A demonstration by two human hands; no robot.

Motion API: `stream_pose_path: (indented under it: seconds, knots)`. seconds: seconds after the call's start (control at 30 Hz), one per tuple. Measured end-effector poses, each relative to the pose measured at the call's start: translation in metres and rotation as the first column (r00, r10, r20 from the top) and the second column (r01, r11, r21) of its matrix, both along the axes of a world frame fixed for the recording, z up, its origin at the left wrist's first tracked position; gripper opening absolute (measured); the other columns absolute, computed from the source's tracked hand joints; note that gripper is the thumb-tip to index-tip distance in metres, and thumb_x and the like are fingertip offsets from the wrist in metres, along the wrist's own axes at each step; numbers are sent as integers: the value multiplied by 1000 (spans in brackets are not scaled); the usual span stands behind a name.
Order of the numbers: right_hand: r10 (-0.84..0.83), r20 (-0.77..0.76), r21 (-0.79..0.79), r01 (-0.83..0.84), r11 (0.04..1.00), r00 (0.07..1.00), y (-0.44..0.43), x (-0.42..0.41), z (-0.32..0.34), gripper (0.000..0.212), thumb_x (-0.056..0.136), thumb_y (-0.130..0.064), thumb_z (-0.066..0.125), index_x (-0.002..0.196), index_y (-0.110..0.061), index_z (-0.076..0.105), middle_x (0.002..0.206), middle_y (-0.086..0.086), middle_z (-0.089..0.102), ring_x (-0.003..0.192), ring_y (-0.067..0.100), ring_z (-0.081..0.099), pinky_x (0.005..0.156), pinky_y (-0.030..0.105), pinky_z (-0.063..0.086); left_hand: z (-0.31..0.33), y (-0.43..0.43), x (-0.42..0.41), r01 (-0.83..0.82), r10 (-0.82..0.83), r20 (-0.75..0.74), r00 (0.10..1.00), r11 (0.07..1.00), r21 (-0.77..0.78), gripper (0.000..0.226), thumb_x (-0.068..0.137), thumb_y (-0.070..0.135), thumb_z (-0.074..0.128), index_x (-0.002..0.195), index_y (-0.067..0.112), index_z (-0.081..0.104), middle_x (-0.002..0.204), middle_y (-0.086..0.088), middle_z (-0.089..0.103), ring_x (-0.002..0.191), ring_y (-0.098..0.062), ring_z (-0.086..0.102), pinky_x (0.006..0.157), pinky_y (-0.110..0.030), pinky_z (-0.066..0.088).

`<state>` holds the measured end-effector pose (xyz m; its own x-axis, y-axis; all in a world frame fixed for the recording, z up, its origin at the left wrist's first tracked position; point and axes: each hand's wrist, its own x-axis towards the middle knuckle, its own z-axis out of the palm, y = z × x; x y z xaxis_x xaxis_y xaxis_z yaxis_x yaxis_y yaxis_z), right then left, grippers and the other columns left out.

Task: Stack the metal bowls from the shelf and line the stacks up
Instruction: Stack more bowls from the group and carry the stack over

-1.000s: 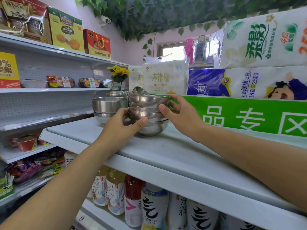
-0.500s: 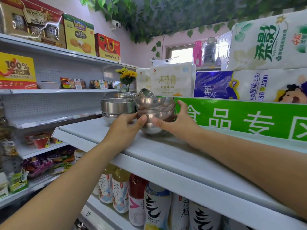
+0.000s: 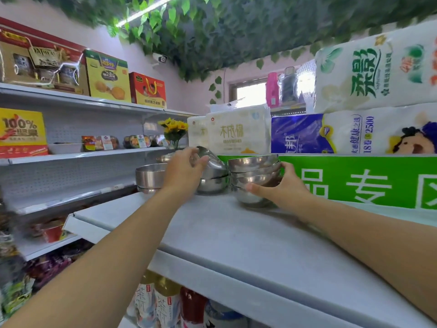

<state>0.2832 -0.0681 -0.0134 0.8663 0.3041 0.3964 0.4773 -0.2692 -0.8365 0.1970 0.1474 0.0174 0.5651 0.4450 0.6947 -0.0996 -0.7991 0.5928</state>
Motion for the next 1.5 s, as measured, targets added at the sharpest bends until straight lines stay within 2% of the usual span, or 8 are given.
stream_pose_path:
  seconds: [0.17,0.37,0.67,0.87,1.07,1.27,1.4,1.5]
  knots:
    - [-31,-27,9,31,999,999,-7,18,0,124,62,-50,92,157,-24,16,155,2,45,139,26,45,112,41,40,23,5,56,-147,173,-108,979,965,216,40,92,39,67,124,15,64,120,-8,60,103,-25,59,90,-43,54]
    - [37,-13,14,-37,999,999,4,33,-10,141,56,-51,96,159,-30,2,157,-4,41,140,22,44,117,43,38,44,21,92,-257,294,-217,931,949,185,43,93,49,61,114,11,65,103,-7,66,87,-23,59,65,-33,43]
    - [69,29,11,-69,998,997,6,38,-13,137,56,-51,95,158,-28,6,151,-9,46,124,10,47,107,28,40,42,44,100,-247,326,-348,879,936,252,37,94,42,65,88,7,55,74,0,53,61,-13,47,48,-26,30]
    - [46,48,8,-46,999,998,6,35,-12,136,57,-52,94,158,-29,6,148,-11,45,118,7,44,99,22,38,43,49,100,-279,326,-249,912,938,207,44,89,45,69,101,3,62,72,0,51,64,-15,47,48,-25,28]
    - [46,51,7,-47,999,998,7,34,-11,133,59,-50,94,158,-29,6,142,-13,46,116,5,43,96,20,37,47,42,96,-204,227,-142,964,966,156,48,86,53,68,90,6,62,84,-9,63,73,-20,56,54,-29,35]
    - [51,48,12,-52,999,998,6,34,-12,131,61,-48,94,157,-29,7,141,-14,48,118,6,47,96,19,37,43,7,69,316,-326,-113,939,944,-99,29,77,36,84,83,36,56,83,12,62,70,-1,56,43,-6,40]
    - [50,49,3,-50,999,998,6,33,-11,129,63,-47,93,156,-30,7,136,-15,44,121,7,46,98,20,38,41,-8,67,463,-479,-44,877,866,-191,30,79,25,83,78,33,54,80,16,54,61,5,61,43,-2,40]
    - [38,50,4,-38,999,998,6,34,-12,130,61,-49,94,156,-30,7,147,-11,44,130,11,46,105,24,39,40,-9,68,486,-509,-52,859,845,-223,31,75,44,81,96,24,69,95,11,68,88,-4,67,51,-4,45]
